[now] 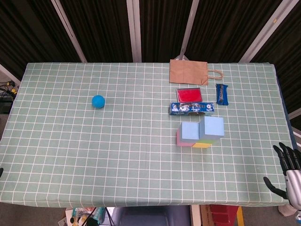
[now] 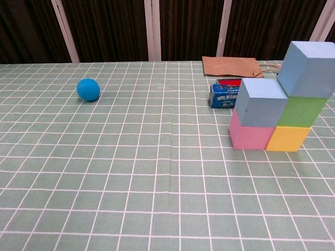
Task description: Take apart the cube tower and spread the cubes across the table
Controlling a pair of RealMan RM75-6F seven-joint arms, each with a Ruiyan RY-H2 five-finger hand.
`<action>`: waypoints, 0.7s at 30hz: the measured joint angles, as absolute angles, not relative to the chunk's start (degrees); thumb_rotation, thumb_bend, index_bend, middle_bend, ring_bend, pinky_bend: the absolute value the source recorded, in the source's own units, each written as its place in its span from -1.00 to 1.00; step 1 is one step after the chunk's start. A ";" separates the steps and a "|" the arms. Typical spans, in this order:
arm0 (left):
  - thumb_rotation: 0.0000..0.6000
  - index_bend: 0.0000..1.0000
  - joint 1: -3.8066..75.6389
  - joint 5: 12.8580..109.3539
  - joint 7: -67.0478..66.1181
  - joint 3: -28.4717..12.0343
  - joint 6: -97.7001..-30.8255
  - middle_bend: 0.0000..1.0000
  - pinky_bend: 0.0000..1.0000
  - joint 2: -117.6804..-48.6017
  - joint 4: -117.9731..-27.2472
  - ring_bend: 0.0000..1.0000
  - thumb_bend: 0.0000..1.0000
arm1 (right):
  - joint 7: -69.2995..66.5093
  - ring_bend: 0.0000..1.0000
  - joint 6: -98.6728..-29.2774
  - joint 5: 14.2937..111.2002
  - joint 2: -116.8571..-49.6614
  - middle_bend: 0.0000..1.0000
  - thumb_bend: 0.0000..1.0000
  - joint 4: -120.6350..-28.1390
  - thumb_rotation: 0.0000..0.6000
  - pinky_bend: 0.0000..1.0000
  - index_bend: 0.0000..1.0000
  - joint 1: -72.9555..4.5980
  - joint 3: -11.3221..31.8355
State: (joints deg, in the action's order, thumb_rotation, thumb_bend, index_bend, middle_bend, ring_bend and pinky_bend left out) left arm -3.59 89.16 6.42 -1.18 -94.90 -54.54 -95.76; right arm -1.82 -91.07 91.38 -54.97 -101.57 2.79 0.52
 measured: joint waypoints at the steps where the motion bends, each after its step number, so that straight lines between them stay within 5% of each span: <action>1: 1.00 -0.73 -3.57 89.11 6.45 -1.20 -94.87 -1.00 -1.00 -54.52 -95.76 -1.00 -0.23 | -1.82 -0.98 -91.11 91.44 -55.04 -1.00 -0.44 -101.61 1.00 -1.00 -0.99 2.83 0.49; 14: 1.00 -0.73 -3.86 88.83 7.19 -1.50 -95.56 -1.00 -1.00 -54.51 -95.84 -1.00 -0.23 | -3.94 -0.98 -89.51 91.58 -54.98 -1.00 -0.46 -101.23 1.00 -1.00 -0.99 2.09 0.24; 21: 1.00 -0.73 -3.67 88.53 5.14 -1.57 -95.07 -1.00 -1.00 -55.00 -96.36 -1.00 -0.23 | -9.49 -1.00 -82.10 90.85 -47.99 -1.00 -0.50 -105.16 1.00 -1.00 -0.99 -2.49 1.06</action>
